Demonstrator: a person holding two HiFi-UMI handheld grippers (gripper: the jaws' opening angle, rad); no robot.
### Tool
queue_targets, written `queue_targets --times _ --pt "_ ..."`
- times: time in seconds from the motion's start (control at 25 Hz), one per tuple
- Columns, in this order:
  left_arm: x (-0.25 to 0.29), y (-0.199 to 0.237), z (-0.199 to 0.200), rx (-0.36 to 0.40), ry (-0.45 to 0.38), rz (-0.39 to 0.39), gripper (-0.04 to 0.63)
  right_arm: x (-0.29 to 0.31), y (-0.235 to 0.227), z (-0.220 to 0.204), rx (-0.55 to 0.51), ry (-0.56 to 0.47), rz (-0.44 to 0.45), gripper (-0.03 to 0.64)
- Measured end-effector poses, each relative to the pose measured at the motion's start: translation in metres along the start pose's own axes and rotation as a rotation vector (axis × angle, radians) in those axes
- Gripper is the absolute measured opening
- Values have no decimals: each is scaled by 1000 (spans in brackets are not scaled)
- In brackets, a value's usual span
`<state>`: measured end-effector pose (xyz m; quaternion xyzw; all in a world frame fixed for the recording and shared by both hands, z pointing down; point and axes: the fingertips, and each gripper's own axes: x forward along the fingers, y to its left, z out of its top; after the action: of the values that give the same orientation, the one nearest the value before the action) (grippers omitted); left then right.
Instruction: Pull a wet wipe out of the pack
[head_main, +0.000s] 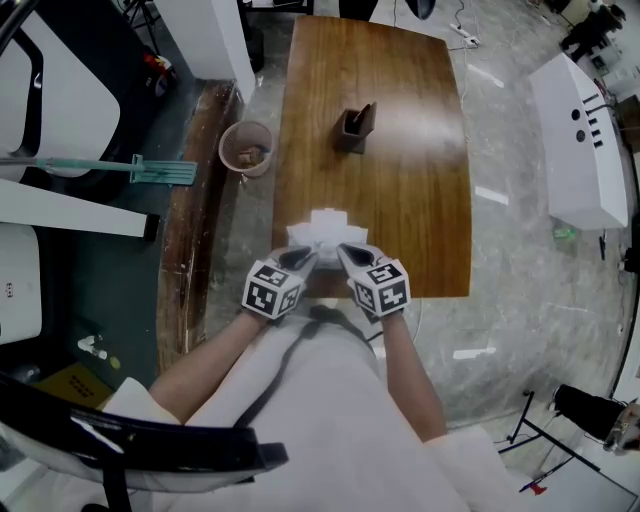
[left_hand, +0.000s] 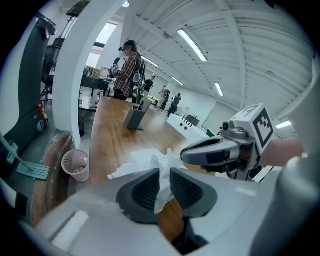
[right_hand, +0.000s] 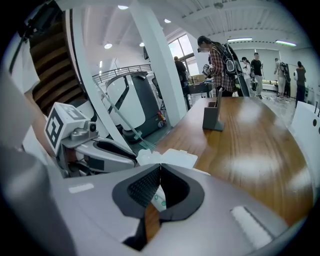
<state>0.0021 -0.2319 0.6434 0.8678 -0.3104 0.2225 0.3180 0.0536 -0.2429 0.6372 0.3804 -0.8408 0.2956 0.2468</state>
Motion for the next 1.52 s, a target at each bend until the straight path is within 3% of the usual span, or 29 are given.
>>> queue_targets --times 1.04,1.52 --pt "8 -15 19 12 -33 26 74 -35 -17 21 4 -127 0 9" --pt "-11 -21 51 32 -108 12 74 -68 0 55 41 -283 7 9"
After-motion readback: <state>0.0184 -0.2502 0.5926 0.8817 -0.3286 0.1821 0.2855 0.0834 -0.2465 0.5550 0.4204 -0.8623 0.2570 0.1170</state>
